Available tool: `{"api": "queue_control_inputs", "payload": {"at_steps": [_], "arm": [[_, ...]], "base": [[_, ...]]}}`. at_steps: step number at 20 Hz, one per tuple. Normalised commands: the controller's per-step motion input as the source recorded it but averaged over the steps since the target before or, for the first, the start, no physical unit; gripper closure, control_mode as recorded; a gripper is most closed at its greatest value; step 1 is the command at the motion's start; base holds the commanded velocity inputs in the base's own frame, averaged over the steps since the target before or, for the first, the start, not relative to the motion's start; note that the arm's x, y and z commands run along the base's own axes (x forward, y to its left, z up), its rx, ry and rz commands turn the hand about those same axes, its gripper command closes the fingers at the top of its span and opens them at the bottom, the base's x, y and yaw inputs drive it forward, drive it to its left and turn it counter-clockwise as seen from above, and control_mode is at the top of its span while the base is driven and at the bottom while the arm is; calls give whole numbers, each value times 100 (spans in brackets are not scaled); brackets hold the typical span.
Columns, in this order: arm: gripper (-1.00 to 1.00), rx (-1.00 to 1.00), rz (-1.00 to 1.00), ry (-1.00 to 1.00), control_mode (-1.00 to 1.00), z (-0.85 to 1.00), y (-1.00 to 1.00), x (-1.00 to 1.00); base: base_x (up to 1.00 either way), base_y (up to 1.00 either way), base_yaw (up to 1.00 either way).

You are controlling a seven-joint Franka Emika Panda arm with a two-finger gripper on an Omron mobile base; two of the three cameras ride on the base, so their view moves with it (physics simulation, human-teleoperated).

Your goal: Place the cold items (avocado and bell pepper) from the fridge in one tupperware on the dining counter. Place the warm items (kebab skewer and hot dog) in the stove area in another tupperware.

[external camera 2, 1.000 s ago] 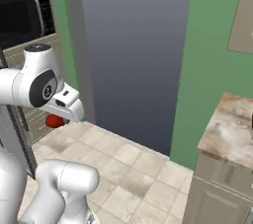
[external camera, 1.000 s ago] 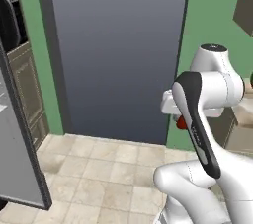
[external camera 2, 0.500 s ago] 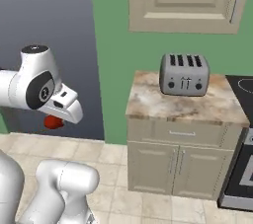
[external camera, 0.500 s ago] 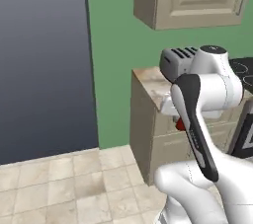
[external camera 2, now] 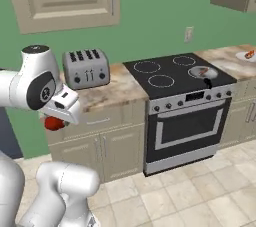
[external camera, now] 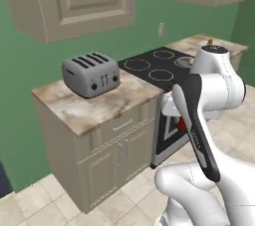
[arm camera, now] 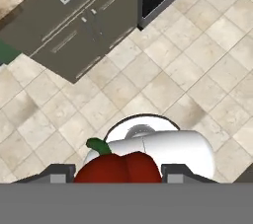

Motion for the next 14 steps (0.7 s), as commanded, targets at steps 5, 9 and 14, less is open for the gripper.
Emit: {"api": "queue_control_inputs", "payload": {"at_steps": [5,9,14], "arm": [[100,0,0,0,100,0,0,0],[100,0,0,0,100,0,0,0],[100,0,0,0,100,0,0,0]], "base": [[2,-80,-73],[3,-66,-74],[5,-45,-77]]}}
